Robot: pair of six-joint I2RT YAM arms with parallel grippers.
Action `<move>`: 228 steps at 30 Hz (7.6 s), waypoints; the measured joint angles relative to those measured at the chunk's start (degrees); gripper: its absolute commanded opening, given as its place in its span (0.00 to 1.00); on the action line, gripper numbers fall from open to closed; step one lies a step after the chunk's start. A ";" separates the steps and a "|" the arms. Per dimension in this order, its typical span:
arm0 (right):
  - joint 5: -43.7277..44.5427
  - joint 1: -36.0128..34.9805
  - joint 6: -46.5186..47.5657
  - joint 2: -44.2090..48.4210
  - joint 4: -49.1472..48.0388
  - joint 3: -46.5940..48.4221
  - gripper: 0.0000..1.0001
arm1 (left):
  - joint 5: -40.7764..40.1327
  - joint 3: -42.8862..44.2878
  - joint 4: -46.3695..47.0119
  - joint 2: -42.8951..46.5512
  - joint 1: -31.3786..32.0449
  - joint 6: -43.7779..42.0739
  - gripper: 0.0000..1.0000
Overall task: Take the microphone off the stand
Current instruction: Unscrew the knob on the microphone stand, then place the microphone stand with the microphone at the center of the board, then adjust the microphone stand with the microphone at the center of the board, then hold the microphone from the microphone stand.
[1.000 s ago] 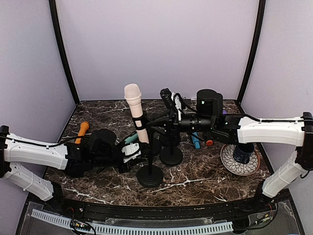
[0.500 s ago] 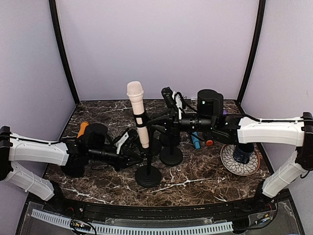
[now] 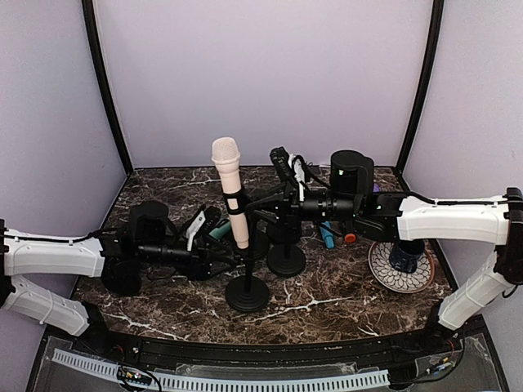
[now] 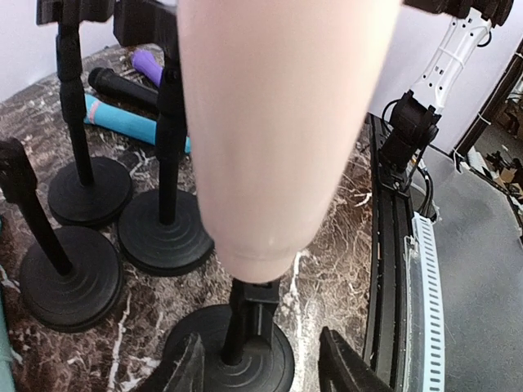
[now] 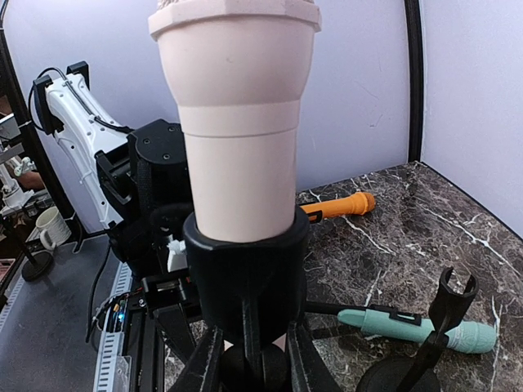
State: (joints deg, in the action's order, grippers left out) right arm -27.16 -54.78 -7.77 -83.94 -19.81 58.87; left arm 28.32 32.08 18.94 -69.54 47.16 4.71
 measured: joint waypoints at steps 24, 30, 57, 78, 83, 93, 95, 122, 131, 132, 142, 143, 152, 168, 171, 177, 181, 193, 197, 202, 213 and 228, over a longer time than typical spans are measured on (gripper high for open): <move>-0.02 0.00 -0.04 0.07 -0.74 -0.46 0.00 | -6.80 0.00 3.76 -0.22 0.37 6.34 0.39; -0.04 0.00 -0.04 0.07 -0.87 -0.52 0.00 | -7.80 0.00 4.17 -1.73 0.37 8.33 0.37; 3.26 -0.37 1.55 0.74 -0.61 -0.83 0.00 | -19.54 -1.42 -1.84 1.18 0.13 9.33 0.39; 10.49 -1.53 9.29 0.37 3.61 2.05 0.00 | -35.69 -0.57 -11.41 9.99 -1.90 7.74 0.57; 10.49 -1.55 9.88 -0.31 3.50 2.75 0.00 | -36.24 0.46 -12.26 10.21 -2.34 7.04 0.61; 10.45 -1.55 9.86 -1.03 3.13 3.17 0.49 | -37.44 0.81 -12.96 11.65 -2.82 5.46 0.69; 10.56 -1.53 10.45 -1.01 3.13 3.17 0.59 | -37.62 1.29 -13.53 11.69 -2.99 4.94 0.69; 7.04 -0.94 1.44 -1.51 3.65 6.91 0.97 | -14.36 3.41 -5.40 12.96 -3.89 1.88 0.75; 8.90 -2.29 1.44 -5.95 9.29 21.29 0.97 | -15.74 2.29 -2.75 13.09 -3.89 2.47 0.75; 9.05 -2.36 1.51 -6.69 9.73 22.64 0.96 | -15.96 2.01 -2.75 13.38 -3.89 2.49 0.75; 9.22 -3.80 4.26 -16.35 18.21 33.64 0.69 | -19.45 -1.18 -2.73 17.46 -3.89 2.58 0.75; 9.22 -4.09 4.44 -16.65 18.82 33.79 0.62 | -19.74 -1.55 -2.73 17.84 -3.89 2.58 0.75; 10.27 -4.50 5.22 -14.27 13.90 28.52 0.24 | -21.77 -2.58 -2.75 19.32 -3.89 2.54 0.75; 12.90 -4.59 0.96 -11.41 -6.14 16.09 0.42 | -23.04 -2.62 -2.75 19.34 -3.89 2.49 0.75; 13.07 -4.59 0.61 -11.41 -7.21 15.56 0.63 | -23.17 -2.69 -2.78 19.52 -3.89 2.38 0.75; 13.11 -4.74 -1.33 -10.99 -7.28 14.03 0.79 | -23.28 -2.91 -2.78 20.00 -3.89 2.36 0.75; 13.14 -4.74 -1.64 -10.97 -7.39 13.84 0.81 | -23.26 -2.97 -2.78 20.00 -3.89 2.36 0.75; 16.20 -4.76 -1.90 -9.90 -3.28 15.10 0.98 | -20.15 -2.89 -2.10 18.03 -3.89 2.60 0.74; 20.59 -4.76 -1.77 -10.16 6.21 20.85 0.98 | -17.09 -1.60 -0.07 12.76 -3.89 4.46 0.68; 24.55 -4.76 -1.73 -10.91 15.63 26.73 0.96 | -15.28 -0.28 3.39 5.66 -2.19 8.15 0.69; 24.44 -4.76 -1.05 -13.62 27.08 28.68 0.92 | -16.26 0.85 10.19 2.32 2.99 11.37 0.68; 29.53 -4.76 -1.84 -8.83 26.27 23.37 0.97 | -16.26 5.33 12.72 -5.44 3.91 12.04 0.68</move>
State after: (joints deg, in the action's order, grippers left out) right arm 2.37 -59.55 -9.61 -92.77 6.46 82.24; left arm 12.05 37.41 31.66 -74.98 51.07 16.75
